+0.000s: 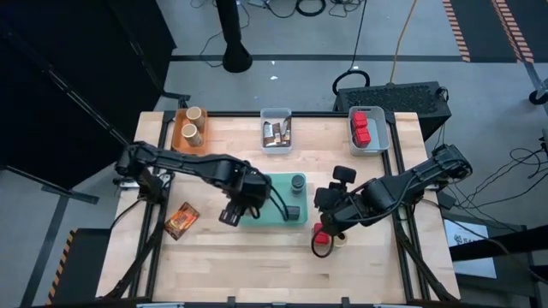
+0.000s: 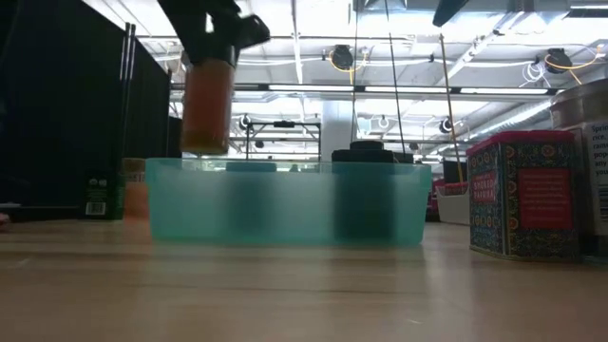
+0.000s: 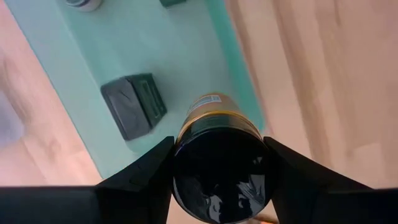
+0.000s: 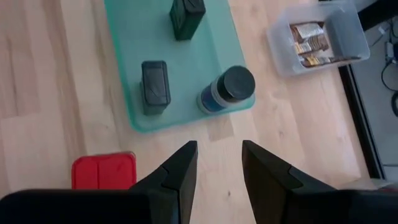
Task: Sort spices by type
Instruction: Put the black spice bottle into the green bin
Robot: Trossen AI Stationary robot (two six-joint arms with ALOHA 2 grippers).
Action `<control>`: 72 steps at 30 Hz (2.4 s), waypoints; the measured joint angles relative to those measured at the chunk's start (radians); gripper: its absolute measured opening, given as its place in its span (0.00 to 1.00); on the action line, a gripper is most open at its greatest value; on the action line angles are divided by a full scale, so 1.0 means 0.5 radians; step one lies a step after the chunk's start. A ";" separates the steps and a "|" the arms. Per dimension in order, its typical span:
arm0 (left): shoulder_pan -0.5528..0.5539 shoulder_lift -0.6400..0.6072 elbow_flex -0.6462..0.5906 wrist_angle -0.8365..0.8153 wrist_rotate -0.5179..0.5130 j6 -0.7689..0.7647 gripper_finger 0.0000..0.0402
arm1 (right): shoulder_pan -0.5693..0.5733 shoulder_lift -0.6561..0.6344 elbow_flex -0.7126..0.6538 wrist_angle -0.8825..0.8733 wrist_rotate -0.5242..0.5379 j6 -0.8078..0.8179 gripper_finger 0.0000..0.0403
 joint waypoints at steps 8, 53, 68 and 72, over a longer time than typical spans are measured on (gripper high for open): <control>0.046 0.171 0.000 0.045 0.005 0.169 0.51 | 0.011 0.000 0.000 -0.130 0.004 0.068 0.28; 0.135 -0.147 -0.692 0.669 0.046 0.454 0.51 | 0.278 -0.924 -1.075 0.852 0.005 0.677 0.28; 0.136 -0.139 -0.692 0.773 0.043 0.358 0.60 | 0.278 -0.924 -1.075 0.832 0.006 0.645 0.28; 0.135 -0.139 -0.692 0.776 0.040 0.306 0.60 | 0.278 -0.924 -1.075 0.828 0.007 0.608 0.28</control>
